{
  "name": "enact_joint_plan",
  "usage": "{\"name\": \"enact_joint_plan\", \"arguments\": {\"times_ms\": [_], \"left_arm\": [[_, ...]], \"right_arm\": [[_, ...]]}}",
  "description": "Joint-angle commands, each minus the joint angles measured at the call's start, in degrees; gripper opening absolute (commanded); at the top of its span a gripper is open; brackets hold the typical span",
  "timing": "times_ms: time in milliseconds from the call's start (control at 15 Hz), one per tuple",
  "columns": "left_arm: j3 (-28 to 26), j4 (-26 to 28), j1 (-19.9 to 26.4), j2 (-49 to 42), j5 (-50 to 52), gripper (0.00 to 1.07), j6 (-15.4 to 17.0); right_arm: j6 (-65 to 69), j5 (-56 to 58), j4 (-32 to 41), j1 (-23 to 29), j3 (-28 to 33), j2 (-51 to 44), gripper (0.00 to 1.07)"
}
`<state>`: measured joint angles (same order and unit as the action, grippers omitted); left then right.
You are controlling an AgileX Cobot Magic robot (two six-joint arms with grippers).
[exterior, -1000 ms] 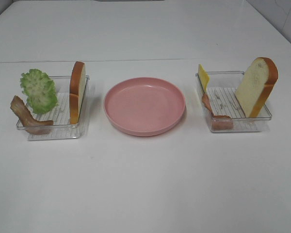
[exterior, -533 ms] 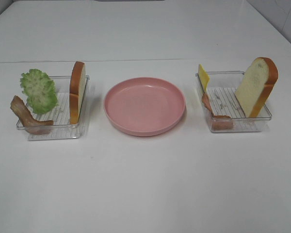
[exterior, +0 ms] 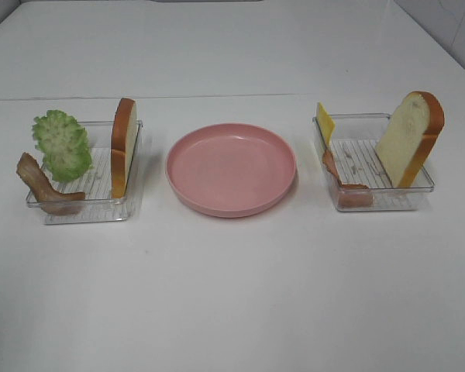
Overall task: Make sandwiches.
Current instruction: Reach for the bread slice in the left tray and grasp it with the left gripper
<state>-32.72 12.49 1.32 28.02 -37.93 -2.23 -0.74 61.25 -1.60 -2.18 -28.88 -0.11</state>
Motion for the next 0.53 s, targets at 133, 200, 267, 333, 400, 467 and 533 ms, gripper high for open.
{"name": "enact_joint_plan", "arguments": {"times_ms": [133,200,267,333,400,467,533], "left_arm": [[-10.2,1.7,0.3,18.0,-2.0,0.51,0.2],[-14.4,1.8,0.3,23.7,-3.4,0.54,0.2],[-21.7,1.9,0.3,31.7,-6.7,0.58,0.2],[-25.9,1.9,0.3,35.8,-8.8,0.59,0.2],[-30.4,1.9,0.3,40.6,-11.3,0.59,0.2],[-32.3,1.9,0.2,42.9,-12.4,0.59,0.2],[-36.7,1.9,0.1,47.0,-15.1,0.59,0.3]], "right_arm": [[-0.3,-0.7,-0.1,-0.3,0.2,-0.9,0.78],[-0.3,-0.7,-0.1,-0.3,0.2,-0.9,0.78],[-0.3,-0.7,-0.1,-0.3,0.2,-0.9,0.78],[-0.3,-0.7,-0.1,-0.3,0.2,-0.9,0.78],[-0.3,-0.7,-0.1,-0.3,0.2,-0.9,0.78],[-0.3,-0.7,-0.1,-0.3,0.2,-0.9,0.78],[-0.3,-0.7,-0.1,-0.3,0.2,-0.9,0.78]]}}
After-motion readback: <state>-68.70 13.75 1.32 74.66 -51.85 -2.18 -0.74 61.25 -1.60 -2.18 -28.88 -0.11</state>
